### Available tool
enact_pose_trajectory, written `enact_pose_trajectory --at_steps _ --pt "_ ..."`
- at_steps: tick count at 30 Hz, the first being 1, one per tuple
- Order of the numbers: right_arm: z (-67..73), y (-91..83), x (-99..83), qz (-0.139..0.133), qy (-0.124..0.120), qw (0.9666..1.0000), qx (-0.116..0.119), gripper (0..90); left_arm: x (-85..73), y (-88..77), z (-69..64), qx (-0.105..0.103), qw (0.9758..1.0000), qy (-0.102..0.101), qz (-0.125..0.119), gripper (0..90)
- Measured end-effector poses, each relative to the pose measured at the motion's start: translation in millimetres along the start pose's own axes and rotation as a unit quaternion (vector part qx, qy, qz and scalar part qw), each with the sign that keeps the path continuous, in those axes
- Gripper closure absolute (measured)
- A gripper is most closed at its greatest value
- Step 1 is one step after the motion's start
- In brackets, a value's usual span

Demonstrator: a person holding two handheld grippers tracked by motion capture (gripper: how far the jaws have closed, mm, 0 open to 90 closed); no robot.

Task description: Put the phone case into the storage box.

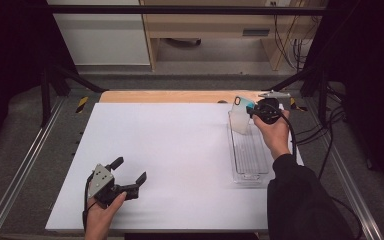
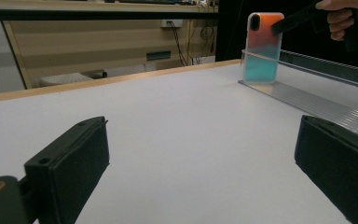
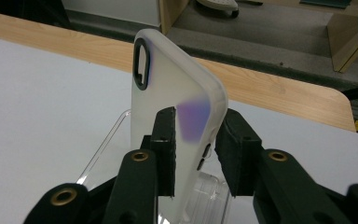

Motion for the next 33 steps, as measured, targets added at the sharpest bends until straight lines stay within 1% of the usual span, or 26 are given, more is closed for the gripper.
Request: enact_pose_trajectory --at_steps 3,6,8,13,14,17,21,27,33 --pt "-2.0 4.6 1.7 -0.008 0.011 0.9999 -0.003 61.6 -0.2 0.0 0.4 0.000 1.0000 0.000 0.001 2.5" --pt "-3.5 9.8 2.6 -0.018 0.022 0.9996 -0.004 49.4 -0.1 -0.1 0.2 0.000 1.0000 0.000 0.000 2.5" --pt "-3.2 12.6 3.2 -0.027 0.028 0.9992 -0.004 43.6 -0.2 -0.1 0.5 0.001 1.0000 -0.001 0.000 2.5" --pt "-0.1 17.1 4.1 -0.040 0.033 0.9987 -0.006 30.3 -0.1 -0.5 1.2 0.002 1.0000 -0.002 0.000 2.5" --pt "0.3 17.2 4.5 -0.042 0.033 0.9985 -0.007 29.2 -0.2 -0.5 1.3 0.003 1.0000 -0.003 0.000 2.5" --pt "1.9 17.8 3.6 -0.039 0.026 0.9989 -0.008 27.7 -0.1 -0.6 1.2 0.002 1.0000 -0.003 -0.001 2.5" --pt "4.6 16.1 3.7 -0.039 0.027 0.9988 -0.004 25.0 -0.1 -0.6 1.5 0.003 1.0000 -0.004 -0.001 2.5" --pt "7.7 11.1 6.2 -0.043 0.028 0.9987 -0.005 18.5 -0.1 -0.6 1.7 0.004 1.0000 -0.004 -0.001 2.5" --pt "8.9 8.2 5.8 -0.035 0.031 0.9989 -0.009 11.3 0.0 -1.0 2.4 0.005 1.0000 -0.004 -0.002 2.4"
Point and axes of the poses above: each handheld gripper's, and its own axes: y roughly forward along the jaws, x roughly out of its top, z roughly to its left, the point moved 8 cm from there along y, roughly forward along the jaws, and after that the axes turned 13 degrees about y, right-handed, at the moved point
